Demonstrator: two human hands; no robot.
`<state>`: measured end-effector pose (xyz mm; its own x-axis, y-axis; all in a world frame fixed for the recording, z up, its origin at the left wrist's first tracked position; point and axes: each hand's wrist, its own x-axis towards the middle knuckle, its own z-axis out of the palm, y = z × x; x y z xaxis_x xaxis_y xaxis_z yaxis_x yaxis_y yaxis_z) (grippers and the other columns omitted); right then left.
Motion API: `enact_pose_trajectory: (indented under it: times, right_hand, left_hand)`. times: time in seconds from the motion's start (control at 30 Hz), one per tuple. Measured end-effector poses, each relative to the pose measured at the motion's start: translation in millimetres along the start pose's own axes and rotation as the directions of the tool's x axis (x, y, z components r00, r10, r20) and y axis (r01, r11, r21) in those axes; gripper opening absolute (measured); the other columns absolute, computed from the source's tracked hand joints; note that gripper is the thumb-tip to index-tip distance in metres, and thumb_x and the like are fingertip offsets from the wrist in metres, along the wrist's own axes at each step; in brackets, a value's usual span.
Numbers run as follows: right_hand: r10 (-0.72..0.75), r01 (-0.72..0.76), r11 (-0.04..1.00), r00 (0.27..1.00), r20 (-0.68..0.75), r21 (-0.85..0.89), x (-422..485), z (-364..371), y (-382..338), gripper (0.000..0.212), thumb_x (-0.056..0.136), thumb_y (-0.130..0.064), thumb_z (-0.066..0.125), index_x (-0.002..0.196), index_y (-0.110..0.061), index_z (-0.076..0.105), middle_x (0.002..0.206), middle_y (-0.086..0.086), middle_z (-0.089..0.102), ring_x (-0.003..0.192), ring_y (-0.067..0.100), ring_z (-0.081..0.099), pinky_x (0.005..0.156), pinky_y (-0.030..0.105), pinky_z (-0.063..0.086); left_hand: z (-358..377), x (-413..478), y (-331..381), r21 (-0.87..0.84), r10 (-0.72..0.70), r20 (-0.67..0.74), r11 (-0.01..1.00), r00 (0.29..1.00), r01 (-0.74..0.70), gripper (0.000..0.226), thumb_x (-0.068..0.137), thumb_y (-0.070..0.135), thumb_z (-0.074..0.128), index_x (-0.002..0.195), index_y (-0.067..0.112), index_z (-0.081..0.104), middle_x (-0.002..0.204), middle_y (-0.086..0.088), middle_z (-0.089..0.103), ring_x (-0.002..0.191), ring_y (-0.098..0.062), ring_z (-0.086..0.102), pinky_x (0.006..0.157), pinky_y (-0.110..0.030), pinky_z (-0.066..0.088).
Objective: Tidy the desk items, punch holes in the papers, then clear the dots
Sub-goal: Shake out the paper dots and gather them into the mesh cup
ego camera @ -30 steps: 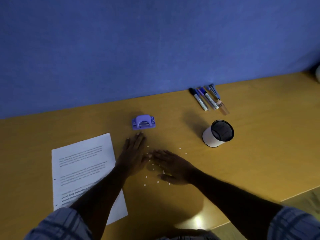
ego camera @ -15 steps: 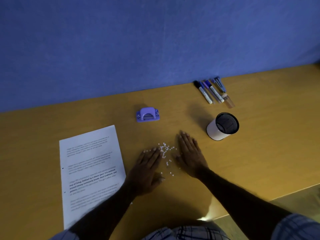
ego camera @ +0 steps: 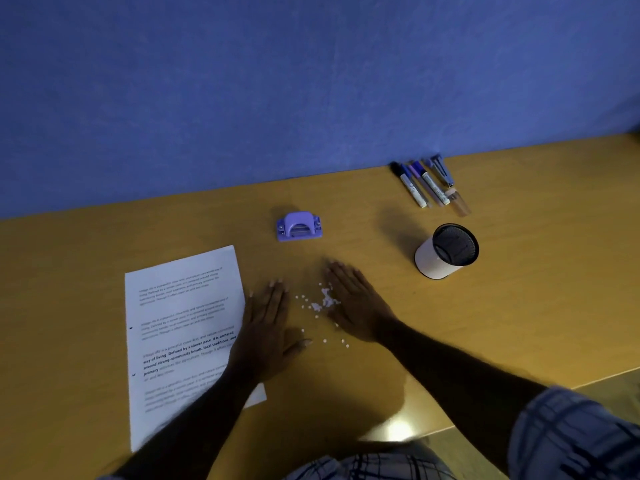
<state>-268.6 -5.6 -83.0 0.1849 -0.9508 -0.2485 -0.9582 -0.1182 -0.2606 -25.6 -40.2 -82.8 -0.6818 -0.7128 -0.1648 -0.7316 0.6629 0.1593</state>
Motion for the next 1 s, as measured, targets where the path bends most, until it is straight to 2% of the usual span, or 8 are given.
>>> enact_pose_trajectory:
  times: [0.07, 0.2, 0.37, 0.43, 0.53, 0.67, 0.77, 1.0]
  right_hand:
    - [-0.030, 0.031, 0.998, 0.999, 0.021, -0.046, 3.9, 2.6, -7.4, 0.084, 0.095, -0.060, 0.033, 0.156, -0.013, -0.001, 0.161, 0.006, -0.016, 0.148, 0.019, -0.019, 0.123, 0.041, -0.004]
    - [-0.186, 0.184, 0.977, 0.983, -0.008, -0.112, -14.2, 18.8, -19.8, 0.085, 0.091, -0.055, 0.041, 0.155, -0.008, 0.011, 0.164, 0.013, 0.000, 0.151, 0.024, -0.009, 0.123, 0.039, -0.004]
    - [-0.300, 0.299, 0.954, 0.954, -0.014, -0.027, -39.0, 20.9, -19.5, 0.078, 0.095, -0.048, 0.039, 0.156, -0.013, 0.006, 0.164, 0.008, 0.004, 0.152, 0.019, -0.004, 0.124, 0.041, 0.002]
    - [-0.225, 0.229, 0.973, 0.970, -0.093, 0.027, -47.6, 18.2, -14.0, 0.071, 0.097, -0.047, 0.036, 0.156, -0.017, 0.008, 0.164, 0.005, 0.006, 0.152, 0.018, -0.002, 0.123, 0.044, 0.005]
    - [0.012, 0.001, 0.996, 0.990, -0.143, 0.092, -64.6, 18.4, 0.3, 0.070, 0.098, -0.053, 0.028, 0.155, -0.020, 0.005, 0.163, 0.002, -0.001, 0.152, 0.017, -0.005, 0.123, 0.050, 0.012]
    - [0.251, -0.243, 0.967, 0.957, -0.145, 0.075, -83.8, 30.3, 7.9, 0.086, 0.093, -0.072, 0.023, 0.155, -0.021, -0.008, 0.164, 0.001, -0.014, 0.151, 0.017, -0.014, 0.123, 0.047, -0.001]
    - [0.305, -0.307, 0.952, 0.936, -0.175, 0.015, -86.4, 37.4, 0.9, 0.097, 0.089, -0.079, 0.026, 0.156, -0.015, -0.001, 0.165, 0.004, -0.008, 0.151, 0.019, -0.011, 0.122, 0.047, -0.002]
    - [0.251, -0.261, 0.965, 0.944, -0.213, -0.021, -82.4, 39.6, -10.1, 0.083, 0.096, -0.064, 0.028, 0.155, -0.008, 0.012, 0.164, 0.010, 0.002, 0.152, 0.024, -0.001, 0.121, 0.050, 0.012]
  left_hand:
    - [0.3, 1.7, -2.6, 0.011, -0.028, 0.032, 1.000, 0.999, 0.027, 0.104, 0.082, 0.080, 0.030, 0.150, 0.001, 0.029, 0.159, -0.019, 0.025, 0.147, -0.035, 0.023, 0.114, -0.060, 0.023]
    - [6.3, 0.1, -1.0, 0.026, -0.014, 0.047, 1.000, 0.999, 0.013, 0.109, 0.078, 0.086, 0.025, 0.149, 0.003, 0.033, 0.159, -0.019, 0.024, 0.148, -0.034, 0.022, 0.114, -0.060, 0.021]
    - [8.3, 0.2, -0.2, 0.035, 0.026, 0.030, 0.999, 0.999, -0.027, 0.111, 0.078, 0.088, 0.023, 0.149, 0.003, 0.032, 0.159, -0.019, 0.024, 0.148, -0.035, 0.021, 0.115, -0.060, 0.018]
    - [7.7, 2.5, -0.1, 0.038, 0.046, 0.031, 0.998, 0.998, -0.047, 0.112, 0.077, 0.089, 0.025, 0.150, 0.004, 0.031, 0.160, -0.017, 0.021, 0.149, -0.034, 0.018, 0.116, -0.060, 0.015]
    - [5.4, 9.5, 4.8, 0.033, 0.061, 0.042, 0.997, 0.997, -0.063, 0.114, 0.076, 0.090, 0.025, 0.151, 0.004, 0.028, 0.161, -0.015, 0.018, 0.150, -0.032, 0.013, 0.118, -0.060, 0.013]
    - [6.9, 12.5, 20.5, 0.018, 0.134, 0.063, 0.991, 0.989, -0.135, 0.118, 0.074, 0.092, 0.027, 0.151, 0.002, 0.025, 0.163, -0.013, 0.013, 0.151, -0.028, 0.007, 0.119, -0.060, 0.010]
    - [7.4, 8.4, 31.7, 0.018, 0.202, 0.050, 0.979, 0.978, -0.203, 0.117, 0.076, 0.091, 0.027, 0.150, 0.000, 0.029, 0.162, -0.015, 0.018, 0.151, -0.030, 0.011, 0.117, -0.061, 0.015]
    - [11.6, -2.0, 52.8, 0.045, 0.332, 0.033, 0.942, 0.943, -0.333, 0.111, 0.078, 0.088, 0.027, 0.150, 0.003, 0.030, 0.161, -0.014, 0.021, 0.150, -0.029, 0.015, 0.114, -0.062, 0.020]
